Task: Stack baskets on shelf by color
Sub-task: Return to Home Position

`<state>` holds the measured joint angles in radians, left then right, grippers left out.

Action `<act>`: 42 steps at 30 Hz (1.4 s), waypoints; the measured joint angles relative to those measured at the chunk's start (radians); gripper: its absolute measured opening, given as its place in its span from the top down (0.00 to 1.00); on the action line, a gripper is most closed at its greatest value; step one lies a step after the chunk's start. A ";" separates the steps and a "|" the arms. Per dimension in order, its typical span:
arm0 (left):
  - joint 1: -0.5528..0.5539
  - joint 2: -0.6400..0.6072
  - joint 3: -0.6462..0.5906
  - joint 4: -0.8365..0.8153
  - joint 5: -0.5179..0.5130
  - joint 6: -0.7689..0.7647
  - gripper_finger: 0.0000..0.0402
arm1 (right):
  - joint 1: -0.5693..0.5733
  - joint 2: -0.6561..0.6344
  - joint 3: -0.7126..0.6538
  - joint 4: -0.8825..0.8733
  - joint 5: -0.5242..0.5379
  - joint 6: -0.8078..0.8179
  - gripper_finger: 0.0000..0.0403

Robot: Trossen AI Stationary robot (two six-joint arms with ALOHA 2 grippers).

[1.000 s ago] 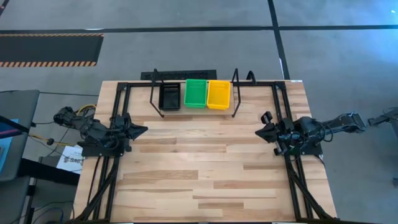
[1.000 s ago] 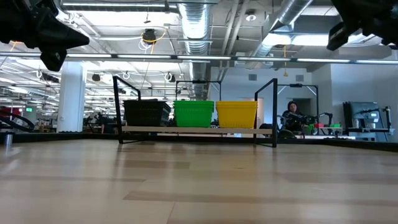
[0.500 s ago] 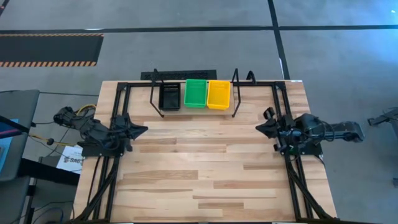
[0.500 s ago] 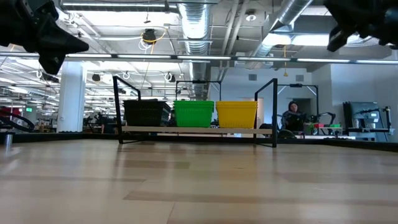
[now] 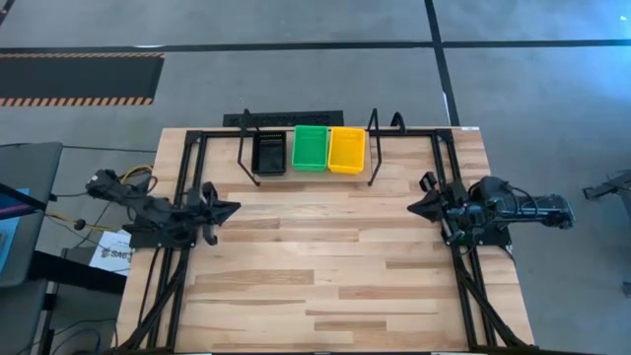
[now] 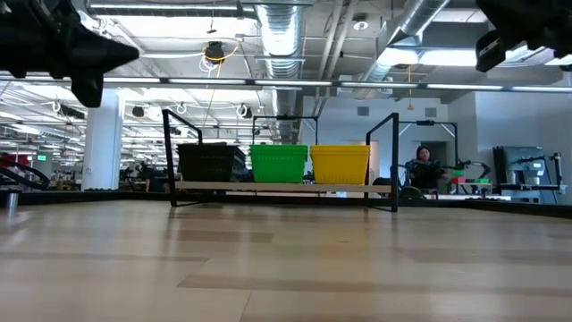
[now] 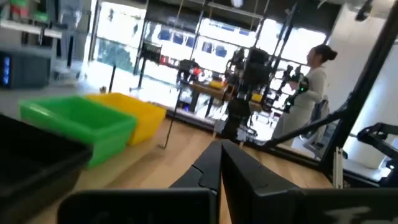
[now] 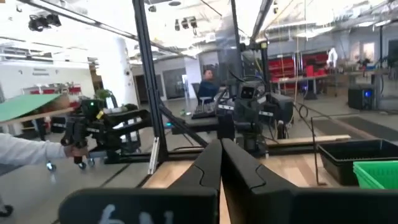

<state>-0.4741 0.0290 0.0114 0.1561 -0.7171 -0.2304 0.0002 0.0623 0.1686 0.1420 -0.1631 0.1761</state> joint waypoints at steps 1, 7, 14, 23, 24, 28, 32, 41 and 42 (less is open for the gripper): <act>0.000 -0.009 0.002 0.000 0.004 0.024 1.00 | 0.000 -0.010 -0.016 0.021 0.000 0.000 0.92; 0.000 -0.026 -0.001 -0.015 0.001 0.031 1.00 | 0.017 -0.059 -0.102 0.134 0.002 0.014 0.92; 0.001 -0.025 -0.001 -0.065 -0.005 -0.023 1.00 | 0.032 -0.060 -0.160 0.183 0.027 0.061 0.92; 0.001 -0.025 -0.002 -0.067 -0.049 0.025 1.00 | 0.030 -0.059 -0.160 0.168 0.034 0.055 0.92; 0.001 -0.025 -0.002 -0.068 -0.063 0.031 1.00 | 0.030 -0.059 -0.160 0.169 0.034 0.055 0.92; 0.001 -0.025 -0.003 -0.072 -0.125 0.050 1.00 | 0.033 -0.059 -0.160 0.165 0.033 0.084 0.92; 0.001 -0.025 -0.003 -0.072 -0.128 0.046 1.00 | 0.033 -0.059 -0.161 0.133 0.033 0.177 0.92; 0.021 -0.025 -0.004 -0.069 -0.102 0.017 1.00 | 0.034 -0.059 -0.160 0.085 0.029 0.166 0.92; 0.028 -0.024 -0.004 -0.058 -0.084 0.032 1.00 | 0.036 -0.059 -0.158 0.083 0.026 0.123 0.92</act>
<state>-0.4460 0.0048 0.0074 0.0984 -0.8007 -0.1988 0.0362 0.0032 0.0106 0.2249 -0.1368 0.2986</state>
